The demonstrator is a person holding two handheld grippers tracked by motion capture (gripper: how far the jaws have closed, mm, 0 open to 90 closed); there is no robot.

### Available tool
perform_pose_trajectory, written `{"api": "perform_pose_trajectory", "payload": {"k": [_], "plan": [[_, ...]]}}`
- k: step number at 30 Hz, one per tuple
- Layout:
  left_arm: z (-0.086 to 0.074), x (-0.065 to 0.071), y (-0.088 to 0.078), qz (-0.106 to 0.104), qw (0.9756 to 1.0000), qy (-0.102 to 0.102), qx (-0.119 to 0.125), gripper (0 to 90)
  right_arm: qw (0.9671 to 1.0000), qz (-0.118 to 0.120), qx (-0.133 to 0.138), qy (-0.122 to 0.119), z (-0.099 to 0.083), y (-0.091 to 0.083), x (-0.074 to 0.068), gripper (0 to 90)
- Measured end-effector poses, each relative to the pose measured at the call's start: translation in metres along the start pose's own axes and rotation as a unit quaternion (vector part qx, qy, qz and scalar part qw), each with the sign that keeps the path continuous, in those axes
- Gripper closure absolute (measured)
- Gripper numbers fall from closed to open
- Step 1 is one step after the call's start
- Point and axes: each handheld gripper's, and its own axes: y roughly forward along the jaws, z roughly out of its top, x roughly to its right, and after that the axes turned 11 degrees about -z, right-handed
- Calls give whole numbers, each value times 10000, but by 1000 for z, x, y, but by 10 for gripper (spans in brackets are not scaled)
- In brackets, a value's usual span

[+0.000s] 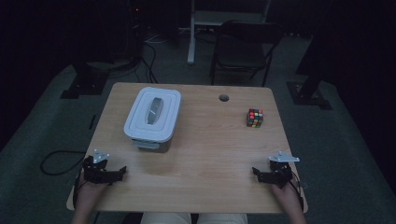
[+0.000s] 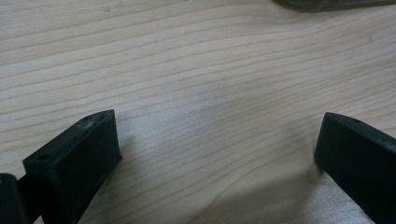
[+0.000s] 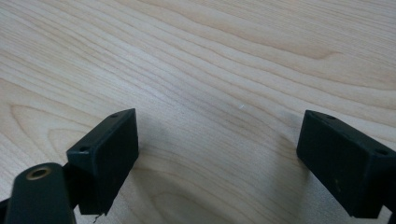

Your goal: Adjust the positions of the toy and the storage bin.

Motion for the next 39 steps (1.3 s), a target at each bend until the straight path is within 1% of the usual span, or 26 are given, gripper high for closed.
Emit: {"api": "perform_pose_trajectory", "payload": {"k": [15, 21, 25, 27, 29, 32, 34, 36, 37, 39], "plan": [[0, 0, 0, -18, 10000, 3, 0, 8, 10000, 1, -6, 4, 0, 0, 0, 125], [0, 1, 0, 43, 10000, -52, 9, 8, 9999, -73, -23, 68, 2, 2, -2, 125], [0, 1, 0, 50, 10000, -58, 12, 8, 10000, -58, -21, 55, 3, 2, -3, 124], [-1, 2, 0, 79, 9999, -93, 17, 8, 9999, -83, -22, 76, 3, 2, -4, 123], [-1, 2, 0, 183, 9996, -196, 28, 8, 9999, -110, -33, 112, 4, 3, -5, 123], [0, 5, 0, 242, 9994, -261, 40, 8, 9999, -110, -33, 114, 4, 3, -5, 124], [1, 7, 2, 154, 9997, -162, 19, 8, 9999, -112, -28, 106, 4, 3, -5, 128], [3, 5, 4, 68, 9999, -80, 15, 8, 9999, -101, -19, 99, 3, 2, -7, 134], [7, 3, 6, 40, 10000, -49, -3, 8, 9999, -96, -15, 79, 3, 2, -7, 133], [8, 2, 8, 5, 10000, -10, -2, 8, 9999, -99, -14, 75, 4, 2, -9, 131]]}}
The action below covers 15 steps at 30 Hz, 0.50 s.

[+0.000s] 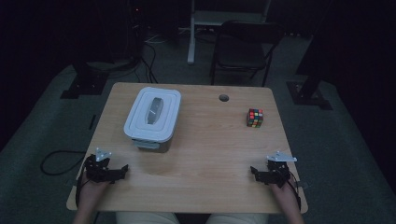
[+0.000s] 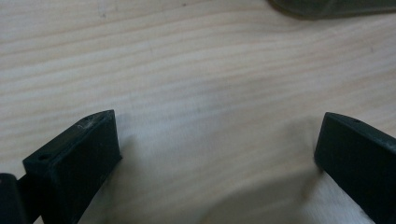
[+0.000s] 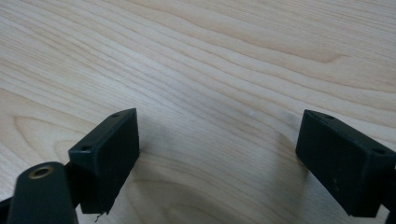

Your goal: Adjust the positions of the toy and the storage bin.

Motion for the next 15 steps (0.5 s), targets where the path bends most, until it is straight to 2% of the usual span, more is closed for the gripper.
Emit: {"api": "perform_pose_trajectory", "payload": {"k": [2, 4, 6, 8, 11, 15], "plan": [[5, -4, 3, -108, 9999, 81, -55, 8, 10000, -34, -7, 34, 3, 2, -4, 131], [7, -5, 3, -109, 9999, 105, -77, 8, 10000, -36, -7, 34, 6, 4, -9, 130], [11, -6, 4, -66, 9997, 219, -11, 8, 10000, -27, -12, 25, 8, 6, -11, 130], [17, -10, 7, -24, 9996, 279, -44, 8, 10000, 64, -2, -48, 16, 11, -18, 131], [20, -14, 12, -70, 9997, 221, -30, 8, 9999, 104, 32, -69, 22, 15, -21, 131], [24, -19, 17, -12, 9999, 153, -54, 8, 9998, 139, 137, -77, 34, 22, -26, 132]]}}
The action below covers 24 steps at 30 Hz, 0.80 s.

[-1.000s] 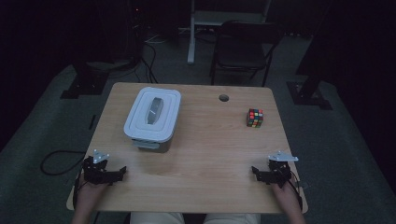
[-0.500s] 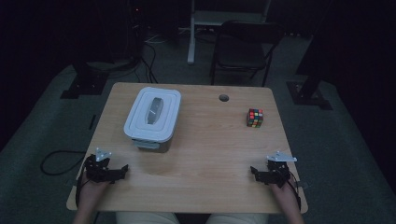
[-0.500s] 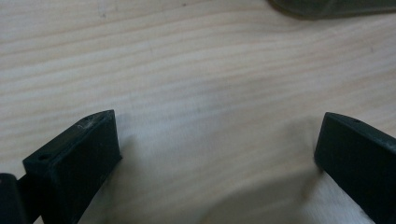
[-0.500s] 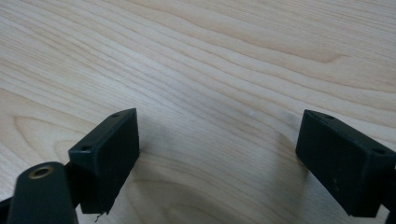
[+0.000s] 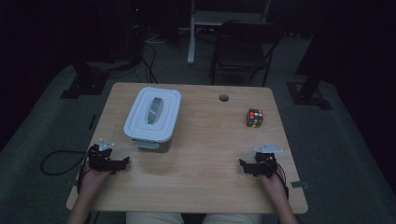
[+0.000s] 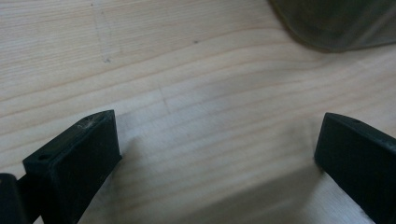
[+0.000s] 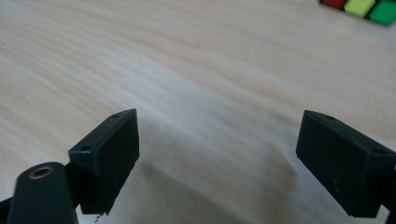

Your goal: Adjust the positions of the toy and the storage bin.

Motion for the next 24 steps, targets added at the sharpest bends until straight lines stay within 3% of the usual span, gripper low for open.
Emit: {"api": "perform_pose_trajectory", "payload": {"k": [6, 8, 11, 15, 21, 24], "plan": [[11, -9, 8, 63, 10000, -36, -7, 8, 9997, 111, 137, 140, 21, 13, -7, 132], [17, -12, 11, 109, 9999, 31, -48, 8, 9997, 90, 225, 97, 27, 16, -12, 132], [24, -18, 14, 30, 10000, -57, 17, 8, 9996, 126, 262, 33, 36, 23, -19, 132], [33, -23, 17, 207, 9997, 24, 134, 8, 9994, 146, 305, -101, 50, 36, -36, 133], [43, -31, 23, 268, 9995, -30, 177, 8, 9992, 218, 333, 0, 63, 52, -49, 133], [50, -36, 29, 273, 9995, -20, 159, 8, 9991, 272, 311, -75, 71, 61, -59, 134]]}}
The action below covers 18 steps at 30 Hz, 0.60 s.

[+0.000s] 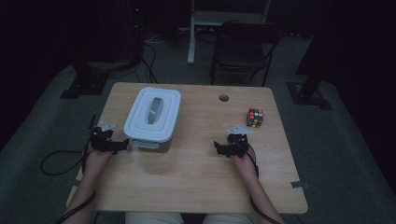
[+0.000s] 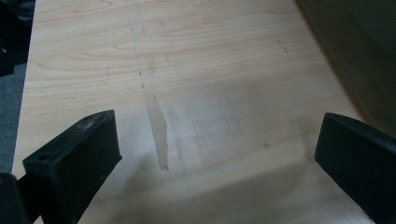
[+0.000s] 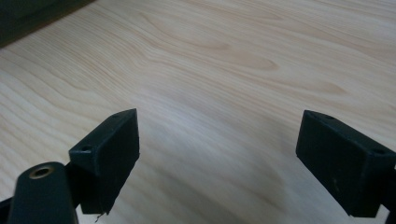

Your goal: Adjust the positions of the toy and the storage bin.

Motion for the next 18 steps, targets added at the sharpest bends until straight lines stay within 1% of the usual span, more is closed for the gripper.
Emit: {"api": "perform_pose_trajectory", "payload": {"k": [1, 2, 3, 4, 6, 7, 8, 9, 10, 11, 12, 13, 14, 15, 16, 17, 18], "plan": [[2, -1, 2, 42, 10000, 31, -10, 7, 10000, 13, 0, -32, 3, 3, -3, 133], [4, -2, 3, 5, 10000, 43, 32, 8, 10000, 21, -4, -58, 5, 6, -6, 133], [6, -4, 4, -15, 10000, 12, 49, 8, 10000, 19, 8, -86, 8, 9, -9, 133], [8, -5, 5, 16, 10000, -11, 64, 8, 10000, 14, 19, -84, 11, 12, -12, 133], [11, -6, 8, -78, 9999, -56, 121, 8, 9999, 57, 28, -83, 17, 18, -18, 133], [13, -7, 10, -68, 9999, -50, 68, 8, 9999, 81, 63, -99, 23, 23, -24, 134], [14, -7, 12, -74, 10000, -3, 25, 8, 9999, 81, 63, -99, 23, 23, -24, 134], [16, -8, 14, -75, 10000, 6, -30, 8, 9998, 110, 81, -109, 26, 26, -27, 133], [18, -9, 16, -90, 9999, -17, -72, 7, 9998, 105, 90, -111, 29, 29, -31, 133], [19, -10, 17, -119, 9999, -60, -47, 8, 9997, 88, 135, -156, 32, 31, -35, 134], [21, -12, 18, -185, 9997, -133, -3, 8, 9996, 75, 207, -183, 39, 36, -43, 133], [25, -16, 18, -258, 9993, -254, 79, 8, 9995, 87, 235, -168, 42, 38, -46, 134], [25, -16, 18, -258, 9993, -254, 79, 8, 9995, 100, 266, -167, 45, 40, -49, 133], [29, -19, 19, -166, 9994, -274, 135, 8, 9994, 100, 281, -159, 48, 42, -53, 133], [29, -19, 19, -166, 9994, -274, 135, 8, 9994, 100, 281, -159, 48, 42, -53, 133], [31, -21, 20, -155, 9994, -280, 101, 8, 9994, 92, 285, -175, 52, 47, -59, 133], [31, -22, 21, -97, 9995, -280, 89, 8, 9994, 92, 285, -175, 52, 47, -59, 133]]}}
